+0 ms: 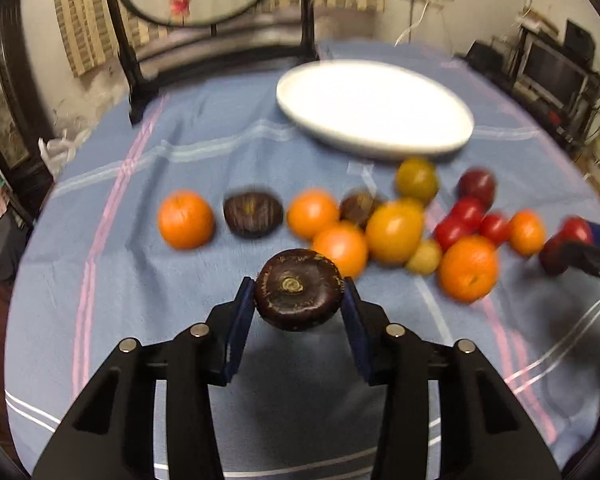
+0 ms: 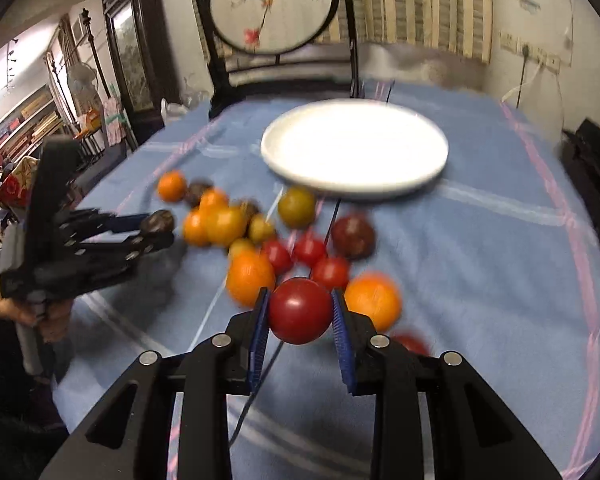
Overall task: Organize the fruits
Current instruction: 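Carry both fruits over the white plate and open both grippers to release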
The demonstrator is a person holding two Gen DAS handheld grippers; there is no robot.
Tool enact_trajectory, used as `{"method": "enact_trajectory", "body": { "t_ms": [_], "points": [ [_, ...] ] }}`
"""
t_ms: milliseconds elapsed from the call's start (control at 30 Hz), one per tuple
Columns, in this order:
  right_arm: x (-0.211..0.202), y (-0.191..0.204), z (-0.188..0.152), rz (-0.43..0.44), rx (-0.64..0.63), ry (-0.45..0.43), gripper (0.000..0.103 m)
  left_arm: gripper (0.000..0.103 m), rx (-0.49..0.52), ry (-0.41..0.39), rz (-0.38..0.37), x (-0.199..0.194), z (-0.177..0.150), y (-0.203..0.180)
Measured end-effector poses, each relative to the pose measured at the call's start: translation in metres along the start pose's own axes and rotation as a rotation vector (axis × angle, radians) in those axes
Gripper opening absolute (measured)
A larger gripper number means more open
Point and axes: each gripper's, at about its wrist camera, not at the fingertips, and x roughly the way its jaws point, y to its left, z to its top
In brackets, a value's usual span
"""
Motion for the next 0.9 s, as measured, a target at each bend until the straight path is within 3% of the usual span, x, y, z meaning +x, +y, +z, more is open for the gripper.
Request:
{"method": "enact_trajectory", "body": {
  "t_ms": [167,300,400,667,733,800,900],
  "points": [
    [0.026,-0.007,0.051,-0.065,-0.050,-0.026,0.030,0.042,-0.014,-0.093,-0.012,-0.002,0.061,-0.007],
    [0.069,-0.018,0.079,-0.115,-0.045,0.046,0.030,0.042,-0.019,-0.074,0.002,0.038,0.113,-0.025],
    [0.097,-0.031,0.091,-0.146,-0.020,0.101,0.031,0.042,-0.035,-0.016,0.018,0.073,0.137,-0.033],
    [0.134,-0.043,0.103,-0.162,-0.028,0.158,0.032,0.043,-0.058,0.083,0.000,0.122,0.146,-0.046],
    [0.137,-0.043,0.103,-0.142,-0.022,0.164,0.052,0.054,-0.080,0.098,-0.009,0.125,0.146,-0.046],
    [0.135,-0.042,0.103,-0.165,-0.032,0.149,0.053,0.067,-0.097,0.071,-0.012,0.120,0.144,-0.045],
    [0.119,-0.043,0.095,-0.149,-0.014,0.132,0.053,0.070,-0.087,0.039,-0.020,0.102,0.139,-0.043]
  ]
}}
